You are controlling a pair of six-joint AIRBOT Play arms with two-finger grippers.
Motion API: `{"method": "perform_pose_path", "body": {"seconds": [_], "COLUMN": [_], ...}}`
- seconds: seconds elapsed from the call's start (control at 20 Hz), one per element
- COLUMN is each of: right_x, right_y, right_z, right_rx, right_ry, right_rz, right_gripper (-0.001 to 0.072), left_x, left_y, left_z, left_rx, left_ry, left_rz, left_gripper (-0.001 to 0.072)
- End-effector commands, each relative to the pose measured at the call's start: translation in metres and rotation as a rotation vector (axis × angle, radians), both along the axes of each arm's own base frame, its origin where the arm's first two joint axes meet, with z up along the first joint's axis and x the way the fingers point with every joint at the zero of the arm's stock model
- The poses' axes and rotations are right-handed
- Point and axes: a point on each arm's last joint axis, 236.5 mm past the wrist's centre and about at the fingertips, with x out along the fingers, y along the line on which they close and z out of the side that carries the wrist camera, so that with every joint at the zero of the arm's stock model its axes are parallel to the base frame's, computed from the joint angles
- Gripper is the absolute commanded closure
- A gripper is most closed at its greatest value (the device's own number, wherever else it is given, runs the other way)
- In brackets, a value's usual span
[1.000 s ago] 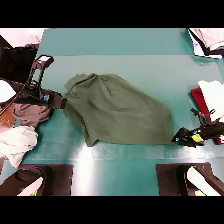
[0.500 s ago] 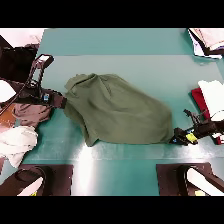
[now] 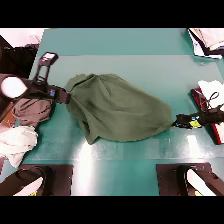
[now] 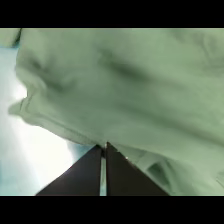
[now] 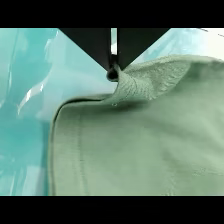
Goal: Fold the shirts.
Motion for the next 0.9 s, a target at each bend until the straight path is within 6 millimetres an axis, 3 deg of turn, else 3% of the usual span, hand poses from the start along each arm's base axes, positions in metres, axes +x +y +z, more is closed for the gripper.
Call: {"method": "perform_pose_path", "body": {"seconds": [0.0,0.1,0.2,0.3,0.4,0.45,0.5,0.7,0.85], "right_x": [0.000,-0.003,-0.004,-0.003,-0.004,-0.004,-0.004,-0.004,-0.004], "right_y": [0.002,0.003,0.004,0.003,0.004,0.004,0.004,0.004,0.004], "right_z": [0.011,0.011,0.011,0.011,0.011,0.011,0.011,0.011,0.011], "right_rx": [0.000,0.005,0.006,0.006,0.006,0.006,0.006,0.007,0.007], "right_ry": [-0.016,-0.003,0.001,-0.004,0.000,0.000,-0.001,-0.001,-0.001], "right_rz": [0.004,0.011,0.012,0.010,0.012,0.012,0.012,0.013,0.012], "right_gripper": [0.0697,0.0697,0.0697,0.0697,0.0697,0.0697,0.0697,0.0696,0.0696], "left_x": [0.026,0.033,0.045,0.051,0.040,0.034,0.025,0.000,-0.022], "left_y": [-0.009,-0.021,-0.031,-0.025,-0.012,-0.003,0.005,0.025,0.009], "left_z": [-0.046,-0.060,-0.046,-0.035,-0.042,-0.046,-0.049,-0.058,-0.088], "left_rx": [-0.005,-0.134,-0.293,-0.351,-0.314,-0.294,-0.284,-0.280,-0.325], "left_ry": [0.074,0.187,0.200,0.195,0.236,0.266,0.308,0.409,0.466], "left_rz": [0.014,0.046,0.051,0.069,0.041,0.038,0.037,0.010,-0.018], "left_gripper": [0.0682,0.0681,0.0681,0.0680,0.0649,0.0377,0.0215,0.0217,0.0217]}}
